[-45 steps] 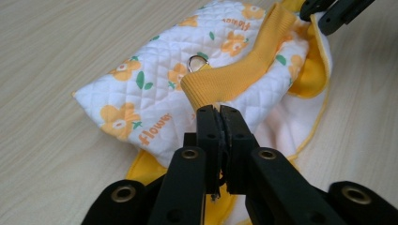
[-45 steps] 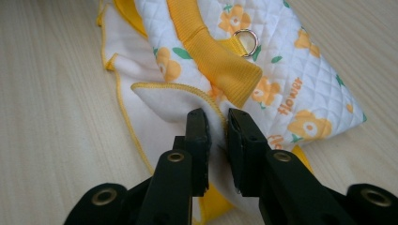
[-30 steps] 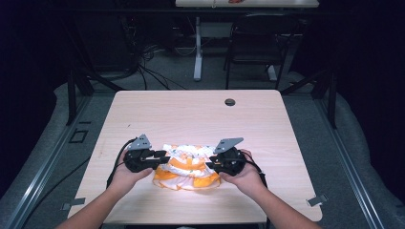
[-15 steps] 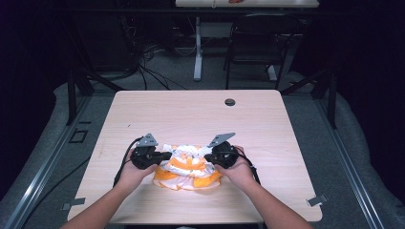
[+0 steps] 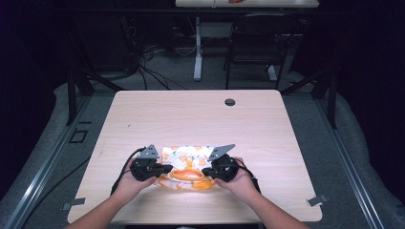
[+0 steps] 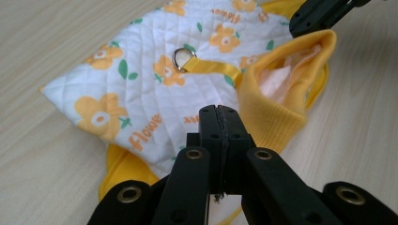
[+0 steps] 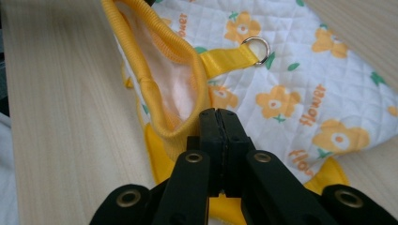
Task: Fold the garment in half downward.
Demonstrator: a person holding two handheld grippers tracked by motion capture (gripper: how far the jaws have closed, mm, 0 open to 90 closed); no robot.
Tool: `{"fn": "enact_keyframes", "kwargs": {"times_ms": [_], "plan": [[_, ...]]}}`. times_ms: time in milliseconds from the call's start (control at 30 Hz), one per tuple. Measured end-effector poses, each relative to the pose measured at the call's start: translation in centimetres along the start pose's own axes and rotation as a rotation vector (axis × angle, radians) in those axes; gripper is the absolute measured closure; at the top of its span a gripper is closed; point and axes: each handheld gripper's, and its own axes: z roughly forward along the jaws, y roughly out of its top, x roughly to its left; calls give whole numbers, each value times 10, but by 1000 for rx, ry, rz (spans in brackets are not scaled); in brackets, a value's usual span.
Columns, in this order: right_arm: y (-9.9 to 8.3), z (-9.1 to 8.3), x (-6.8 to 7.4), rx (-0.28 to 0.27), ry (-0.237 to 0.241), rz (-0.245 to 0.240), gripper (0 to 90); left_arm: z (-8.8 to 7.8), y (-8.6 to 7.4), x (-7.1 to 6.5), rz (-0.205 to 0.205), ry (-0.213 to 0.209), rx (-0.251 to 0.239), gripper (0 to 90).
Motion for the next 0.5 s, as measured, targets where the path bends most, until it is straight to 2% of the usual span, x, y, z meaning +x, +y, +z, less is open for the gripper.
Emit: {"fn": "enact_keyframes", "kwargs": {"times_ms": [200, 500], "plan": [[-14, 7, 8, 4, 22, 14, 900, 7, -16, -1, -3, 8, 29, 900], [-27, 14, 9, 30, 14, 27, 900, 12, -25, 0, -22, 3, 21, 900]]}}
